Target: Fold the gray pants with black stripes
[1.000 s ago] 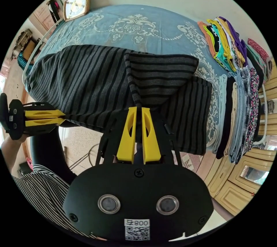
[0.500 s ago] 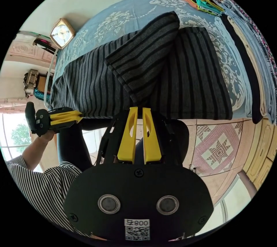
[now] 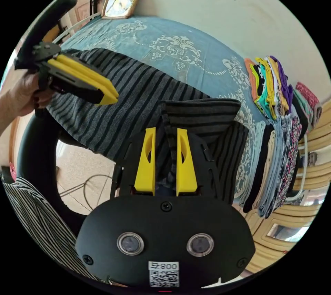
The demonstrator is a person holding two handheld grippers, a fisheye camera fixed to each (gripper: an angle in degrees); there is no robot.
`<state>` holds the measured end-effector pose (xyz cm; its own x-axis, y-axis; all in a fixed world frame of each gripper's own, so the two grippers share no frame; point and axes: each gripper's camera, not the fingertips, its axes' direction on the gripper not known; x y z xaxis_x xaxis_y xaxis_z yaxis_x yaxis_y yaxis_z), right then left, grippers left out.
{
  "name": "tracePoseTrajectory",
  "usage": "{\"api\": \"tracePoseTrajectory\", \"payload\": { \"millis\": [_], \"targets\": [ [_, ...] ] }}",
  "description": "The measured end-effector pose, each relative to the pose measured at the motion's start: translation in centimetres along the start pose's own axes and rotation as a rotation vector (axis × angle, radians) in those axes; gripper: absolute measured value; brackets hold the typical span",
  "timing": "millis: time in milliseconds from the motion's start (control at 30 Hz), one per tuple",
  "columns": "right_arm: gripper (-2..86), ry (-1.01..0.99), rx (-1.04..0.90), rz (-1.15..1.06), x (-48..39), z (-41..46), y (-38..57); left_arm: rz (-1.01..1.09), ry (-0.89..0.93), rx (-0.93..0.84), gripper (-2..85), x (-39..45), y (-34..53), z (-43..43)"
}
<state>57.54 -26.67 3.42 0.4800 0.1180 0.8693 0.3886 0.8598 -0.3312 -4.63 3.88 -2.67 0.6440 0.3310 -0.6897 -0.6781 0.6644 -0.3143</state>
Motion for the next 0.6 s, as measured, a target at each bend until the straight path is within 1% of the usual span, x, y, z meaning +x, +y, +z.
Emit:
{"api": "tracePoseTrajectory", "payload": {
  "millis": [33, 100, 167, 233, 267, 333, 433, 567, 600],
  "targets": [
    [6.4, 0.042, -0.017, -0.006, 0.0, 0.5, 0.0, 0.003, -0.001, -0.002, 3.6, -0.2, -1.3, 0.3],
    [3.6, 0.064, -0.005, 0.026, 0.9, 0.1, 0.8, 0.018, -0.010, -0.008, 3.5, -0.3, -3.2, 0.8],
    [2.7, -0.010, 0.038, 0.103, 3.1, -1.3, 2.3, 0.050, -0.020, -0.011, 3.5, -0.3, -6.0, 1.5],
    [2.2, -0.121, 0.112, 0.271, 7.5, -3.7, 5.4, 0.072, -0.004, -0.003, 3.6, -0.1, -8.4, 2.1],
    [2.1, -0.154, 0.139, 0.318, 8.8, -4.3, 6.4, 0.096, 0.005, 0.004, 3.9, 0.1, -10.1, 2.6],
    [2.0, -0.277, 0.229, 0.496, 13.7, -6.1, 11.1, 0.139, 0.011, 0.006, 4.6, 0.8, -12.8, 3.6],
    [2.0, -0.391, 0.265, 0.664, 18.7, -6.2, 16.5, 0.196, 0.003, -0.031, 6.3, 2.2, -17.6, 6.2],
    [1.9, -0.492, 0.258, 0.787, 22.2, -5.0, 21.1, 0.243, -0.010, -0.102, 7.7, 4.5, -24.1, 10.2],
    [1.9, -0.543, 0.272, 0.828, 23.1, -4.6, 22.5, 0.251, -0.019, -0.115, 7.9, 4.8, -24.9, 10.8]
  ]
}}
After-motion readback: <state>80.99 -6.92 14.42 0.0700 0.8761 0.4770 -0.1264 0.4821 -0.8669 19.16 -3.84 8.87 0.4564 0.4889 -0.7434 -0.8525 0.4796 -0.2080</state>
